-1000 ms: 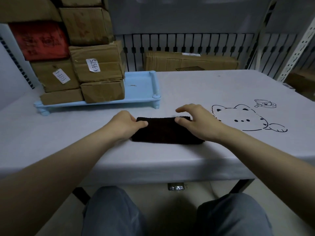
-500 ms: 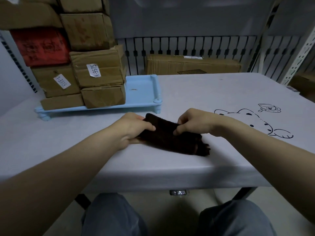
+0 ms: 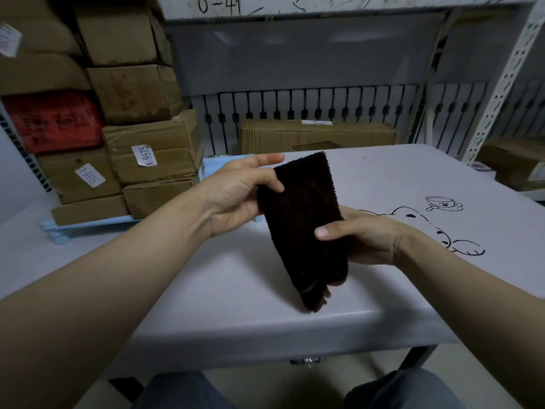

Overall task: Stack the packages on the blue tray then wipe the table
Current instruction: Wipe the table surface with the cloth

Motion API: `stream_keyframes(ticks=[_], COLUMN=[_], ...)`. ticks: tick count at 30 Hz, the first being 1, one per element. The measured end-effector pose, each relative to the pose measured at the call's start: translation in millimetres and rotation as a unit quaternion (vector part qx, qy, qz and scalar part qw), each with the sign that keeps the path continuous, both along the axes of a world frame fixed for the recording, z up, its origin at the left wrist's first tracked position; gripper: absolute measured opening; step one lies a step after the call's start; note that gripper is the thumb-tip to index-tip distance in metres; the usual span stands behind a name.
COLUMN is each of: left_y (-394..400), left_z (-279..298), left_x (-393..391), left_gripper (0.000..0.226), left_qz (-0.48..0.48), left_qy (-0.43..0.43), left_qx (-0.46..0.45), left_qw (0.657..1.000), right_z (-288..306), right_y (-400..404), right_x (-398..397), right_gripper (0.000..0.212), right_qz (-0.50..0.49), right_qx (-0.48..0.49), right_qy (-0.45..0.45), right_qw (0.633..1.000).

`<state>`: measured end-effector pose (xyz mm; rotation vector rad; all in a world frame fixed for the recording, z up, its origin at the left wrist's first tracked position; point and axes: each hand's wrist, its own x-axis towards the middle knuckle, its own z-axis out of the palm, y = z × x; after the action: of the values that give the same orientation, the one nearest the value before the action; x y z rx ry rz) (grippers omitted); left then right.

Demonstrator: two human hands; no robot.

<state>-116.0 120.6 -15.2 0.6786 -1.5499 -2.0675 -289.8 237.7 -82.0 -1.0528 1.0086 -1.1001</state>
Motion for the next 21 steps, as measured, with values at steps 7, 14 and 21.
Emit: stream_keyframes(ticks=[7,14,21], left_y=[-11,-32,-69], left_z=[-25,-63,-58], left_x=[-6,31,64], left_gripper=[0.042,0.032,0.012], left_qz=[0.077,0.141,0.182], left_qy=[0.0,-0.178,-0.211], left_qx=[0.064,-0.023,-0.057], left_qw=[0.995,0.974,0.959], right_z=[1,14,37], right_y=[-3,-27,-118], right_x=[11,12,32], right_gripper=[0.031,0.018,0.028], right_qz=[-0.052,-0.182,-0.259], right_qx=[0.034,0.076,0.114], right_qy=[-0.064,-0.021,0.006], right_qw=[0.996,0.98,0.959])
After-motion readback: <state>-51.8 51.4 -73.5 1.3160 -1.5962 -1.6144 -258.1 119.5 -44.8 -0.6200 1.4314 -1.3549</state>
